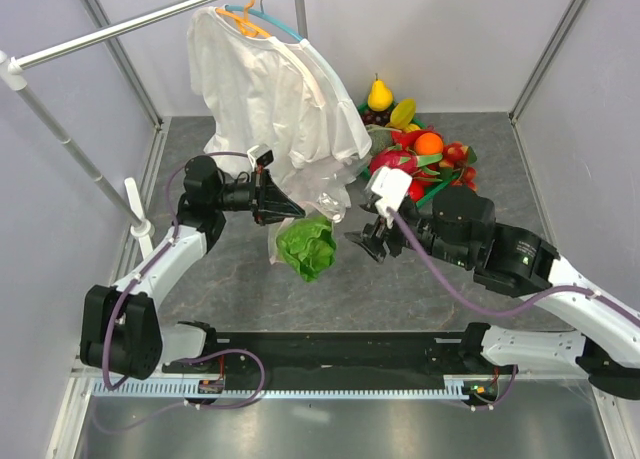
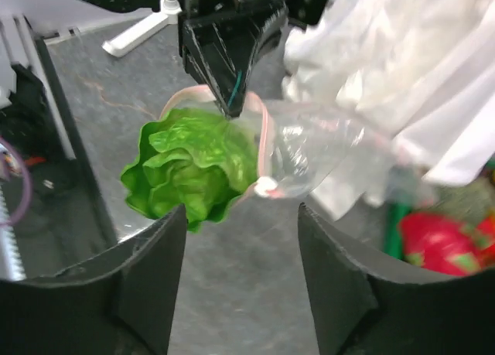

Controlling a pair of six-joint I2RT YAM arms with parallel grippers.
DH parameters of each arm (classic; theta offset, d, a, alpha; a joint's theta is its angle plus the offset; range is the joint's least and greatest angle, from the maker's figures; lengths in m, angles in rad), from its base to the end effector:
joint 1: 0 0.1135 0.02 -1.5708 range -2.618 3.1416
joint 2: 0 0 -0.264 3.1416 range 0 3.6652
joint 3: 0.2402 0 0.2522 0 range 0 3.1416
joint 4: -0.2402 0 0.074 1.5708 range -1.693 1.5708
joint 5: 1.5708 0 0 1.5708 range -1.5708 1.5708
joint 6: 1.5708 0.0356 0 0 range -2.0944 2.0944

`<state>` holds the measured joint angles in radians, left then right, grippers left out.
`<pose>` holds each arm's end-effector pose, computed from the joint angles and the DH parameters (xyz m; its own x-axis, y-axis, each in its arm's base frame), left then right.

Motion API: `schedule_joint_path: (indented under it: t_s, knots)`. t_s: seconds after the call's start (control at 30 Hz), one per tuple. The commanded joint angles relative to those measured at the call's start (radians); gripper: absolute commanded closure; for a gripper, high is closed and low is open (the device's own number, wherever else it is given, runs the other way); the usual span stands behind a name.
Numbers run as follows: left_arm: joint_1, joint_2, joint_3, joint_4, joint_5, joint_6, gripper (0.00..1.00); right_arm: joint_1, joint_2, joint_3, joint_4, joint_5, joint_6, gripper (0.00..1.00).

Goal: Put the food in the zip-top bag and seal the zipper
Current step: Place the fake vegetable in the zipper food storage bag.

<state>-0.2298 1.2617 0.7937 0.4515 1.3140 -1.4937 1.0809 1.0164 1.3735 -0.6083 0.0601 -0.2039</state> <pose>0.2535 -0.0947 0.3067 -0.9978 -0.0266 -0.0611 0.0610 0.0058 -0.9981 0.0939 0.1716 0.4526 0.0583 -0.3203 -0.9455 -0.8594 0.4658 -0.2107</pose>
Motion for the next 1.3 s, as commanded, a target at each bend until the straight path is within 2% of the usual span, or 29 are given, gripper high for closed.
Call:
schedule_joint_path:
  t_s: [0.0, 0.03, 0.17, 0.3, 0.53, 0.73, 1.07, 1.27]
  knots:
    - [0.007, 0.018, -0.005, 0.082, -0.022, -0.049, 0.98, -0.126, -0.024, -0.115, 0.021, -0.094, 0.415, 0.4]
    - [0.009, 0.022, -0.005, 0.087, -0.022, -0.057, 0.98, -0.174, -0.027, -0.163, 0.027, -0.103, 0.482, 0.42]
    - [0.026, 0.031, -0.001, 0.121, -0.022, -0.088, 0.98, -0.228, -0.038, -0.279, 0.074, -0.121, 0.607, 0.54]
    - [0.029, 0.042, -0.008, 0.162, -0.025, -0.12, 0.98, -0.272, -0.056, -0.445, 0.272, -0.306, 0.727, 0.57]
    - [0.038, 0.033, -0.027, 0.188, -0.041, -0.151, 0.98, -0.28, -0.092, -0.64, 0.59, -0.381, 0.834, 0.55]
    - [0.044, 0.034, -0.062, 0.237, -0.059, -0.188, 0.98, -0.28, -0.062, -0.764, 0.827, -0.352, 0.96, 0.55]
    - [0.046, 0.053, -0.076, 0.263, -0.07, -0.195, 0.98, -0.28, -0.064, -0.941, 1.057, -0.309, 1.026, 0.55]
    - [0.047, 0.061, -0.06, 0.247, -0.067, -0.186, 0.98, -0.28, -0.094, -1.014, 1.098, -0.29, 1.032, 0.53]
